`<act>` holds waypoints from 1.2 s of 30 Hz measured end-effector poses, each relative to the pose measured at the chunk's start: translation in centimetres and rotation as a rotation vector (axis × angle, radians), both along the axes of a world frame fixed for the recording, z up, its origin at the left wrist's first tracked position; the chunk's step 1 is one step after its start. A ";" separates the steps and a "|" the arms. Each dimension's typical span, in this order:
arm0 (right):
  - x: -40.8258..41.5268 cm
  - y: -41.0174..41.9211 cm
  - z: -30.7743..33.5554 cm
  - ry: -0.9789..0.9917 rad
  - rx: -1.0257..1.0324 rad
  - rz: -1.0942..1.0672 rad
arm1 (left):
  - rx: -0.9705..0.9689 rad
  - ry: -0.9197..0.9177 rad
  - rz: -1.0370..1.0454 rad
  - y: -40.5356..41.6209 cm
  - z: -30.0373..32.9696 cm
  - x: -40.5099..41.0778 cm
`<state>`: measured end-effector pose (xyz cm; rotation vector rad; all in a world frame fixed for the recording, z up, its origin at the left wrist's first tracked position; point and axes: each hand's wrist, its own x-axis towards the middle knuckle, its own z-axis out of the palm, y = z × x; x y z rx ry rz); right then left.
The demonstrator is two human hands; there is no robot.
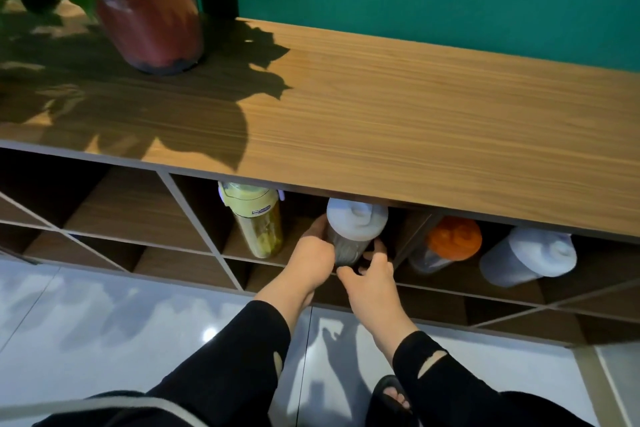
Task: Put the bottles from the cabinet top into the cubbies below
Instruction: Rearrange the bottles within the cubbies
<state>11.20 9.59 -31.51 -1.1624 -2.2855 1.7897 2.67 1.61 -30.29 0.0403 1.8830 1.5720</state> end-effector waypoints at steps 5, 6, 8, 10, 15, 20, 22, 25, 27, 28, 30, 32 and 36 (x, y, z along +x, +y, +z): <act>0.5 -0.9 0.2 -0.205 -0.088 0.100 | -0.101 -0.099 0.323 -0.8 -1.6 1.5; 0.5 -1.4 0.2 -0.230 -0.107 0.151 | -0.126 -0.143 0.455 -1.2 -2.2 1.8; -0.1 -2.7 0.3 -0.211 -0.061 0.234 | -0.155 -0.203 0.689 -2.5 -2.5 2.0; -1.3 -4.0 0.3 -0.125 -0.018 0.274 | -0.151 -0.185 0.833 -4.1 -2.1 1.1; -5.0 -7.0 -0.1 0.059 -0.076 0.299 | -0.109 0.043 0.744 -6.8 -0.8 -2.8; -8.0 -8.5 -0.7 0.103 -0.164 0.237 | -0.079 0.075 0.568 -7.6 -0.4 -3.0; -8.5 -8.4 -0.7 0.087 -0.202 0.204 | -0.096 0.075 0.565 -7.4 -0.5 -2.2; -9.0 -8.2 -0.8 0.079 -0.182 0.186 | -0.088 0.086 0.606 -7.7 -0.9 -2.1; -9.0 -8.3 -0.6 0.070 -0.152 0.188 | -0.077 0.087 0.625 -7.9 -0.6 -2.4; -9.0 -8.3 -0.6 0.085 -0.154 0.173 | -0.065 0.080 0.621 -8.0 -0.5 -2.5; -9.0 -8.1 -0.9 0.106 -0.166 0.123 | -0.043 0.068 0.590 -7.7 -0.4 -2.3; -8.8 -8.2 -1.1 0.097 -0.172 0.146 | -0.047 0.060 0.576 -7.5 -0.2 -2.1; -8.7 -7.9 -1.4 0.106 -0.159 0.220 | -0.060 0.071 0.567 -7.6 -0.3 -1.8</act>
